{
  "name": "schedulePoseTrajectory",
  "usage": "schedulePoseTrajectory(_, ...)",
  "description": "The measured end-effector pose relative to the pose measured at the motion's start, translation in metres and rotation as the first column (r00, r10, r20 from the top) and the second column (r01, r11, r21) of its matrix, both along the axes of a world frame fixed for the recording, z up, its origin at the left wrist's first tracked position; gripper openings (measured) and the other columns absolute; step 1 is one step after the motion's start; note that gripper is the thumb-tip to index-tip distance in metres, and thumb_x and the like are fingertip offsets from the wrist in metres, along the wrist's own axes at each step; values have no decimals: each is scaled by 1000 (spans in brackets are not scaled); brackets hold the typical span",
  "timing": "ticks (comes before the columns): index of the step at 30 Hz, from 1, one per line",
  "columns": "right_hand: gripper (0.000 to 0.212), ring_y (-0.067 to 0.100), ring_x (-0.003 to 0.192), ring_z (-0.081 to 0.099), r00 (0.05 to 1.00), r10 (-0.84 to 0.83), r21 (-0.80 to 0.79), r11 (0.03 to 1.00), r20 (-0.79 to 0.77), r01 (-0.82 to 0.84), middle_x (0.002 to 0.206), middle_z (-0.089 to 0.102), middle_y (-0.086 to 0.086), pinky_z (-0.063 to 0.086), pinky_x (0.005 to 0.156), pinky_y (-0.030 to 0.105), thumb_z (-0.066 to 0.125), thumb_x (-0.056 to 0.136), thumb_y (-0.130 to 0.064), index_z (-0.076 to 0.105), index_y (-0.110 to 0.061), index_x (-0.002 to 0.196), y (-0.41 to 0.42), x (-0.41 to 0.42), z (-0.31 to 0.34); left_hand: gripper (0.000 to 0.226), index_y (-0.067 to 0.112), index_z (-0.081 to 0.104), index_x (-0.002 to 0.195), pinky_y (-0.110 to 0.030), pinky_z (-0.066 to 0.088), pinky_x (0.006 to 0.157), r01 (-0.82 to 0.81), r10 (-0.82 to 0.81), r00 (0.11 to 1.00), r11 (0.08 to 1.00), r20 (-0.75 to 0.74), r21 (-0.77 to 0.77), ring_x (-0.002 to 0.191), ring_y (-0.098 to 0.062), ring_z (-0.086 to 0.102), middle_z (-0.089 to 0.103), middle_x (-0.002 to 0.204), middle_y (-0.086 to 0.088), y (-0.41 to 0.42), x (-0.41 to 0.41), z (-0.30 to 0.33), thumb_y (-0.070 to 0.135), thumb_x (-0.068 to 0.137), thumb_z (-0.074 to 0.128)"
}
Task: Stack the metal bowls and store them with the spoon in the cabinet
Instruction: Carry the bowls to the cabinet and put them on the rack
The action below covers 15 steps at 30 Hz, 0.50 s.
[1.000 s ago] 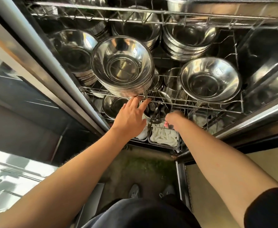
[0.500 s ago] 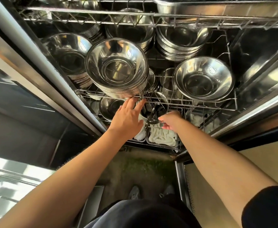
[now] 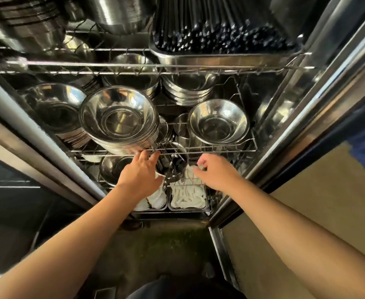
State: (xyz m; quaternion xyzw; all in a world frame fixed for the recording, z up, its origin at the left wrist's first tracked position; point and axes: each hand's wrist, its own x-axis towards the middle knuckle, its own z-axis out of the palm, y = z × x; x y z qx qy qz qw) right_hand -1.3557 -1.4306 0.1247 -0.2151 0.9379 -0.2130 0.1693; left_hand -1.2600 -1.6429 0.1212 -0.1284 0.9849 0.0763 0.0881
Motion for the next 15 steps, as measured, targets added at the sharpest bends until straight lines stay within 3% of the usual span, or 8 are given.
schedulePoseTrajectory(5, 29, 15, 94, 64, 978, -12, -30, 1000, -207, 6, 114, 59, -5, 54, 81, 36, 62, 93, -43, 63, -24, 116, 30, -2, 39, 74, 21, 32, 151, -45, 56, 90, -12, 14, 999, 999, 34, -49, 135, -33, 46, 49, 143, -11, 6, -11, 14, 58, 91, 54)
schedulePoseTrajectory(10, 40, 16, 108, 60, 959, -53, -18, 999, -279, 50, 124, 56, -5, 51, 86, 33, 64, 91, -44, 58, -24, 125, 46, -23, 62, 58, 20, 45, 136, -38, 52, 69, 55, -73, 980, 993, -185, -101, 94, -30, 70, 68, 95, -4, 28, -32, 33, 59, 93, 48)
schedulePoseTrajectory(12, 51, 19, 115, 56, 961, -69, 3, 997, -268, 72, 131, 52, -3, 49, 88, 33, 69, 87, -45, 55, -24, 131, 49, -32, 67, 62, 22, 45, 139, -38, 51, 72, 122, -131, 959, 991, -253, -53, 101, -28, 67, 68, 104, -3, 37, -47, 39, 61, 91, 51)
schedulePoseTrajectory(15, 74, 19, 116, 54, 981, -135, -35, 991, -141, 131, 140, 42, -1, 47, 80, 30, 79, 78, -43, 45, -27, 141, 49, -44, 70, 77, 22, 37, 148, -45, 49, 99, 229, -220, 942, 974, -252, 4, 130, -30, 49, 54, 140, -5, 46, -72, 44, 64, 86, 56)
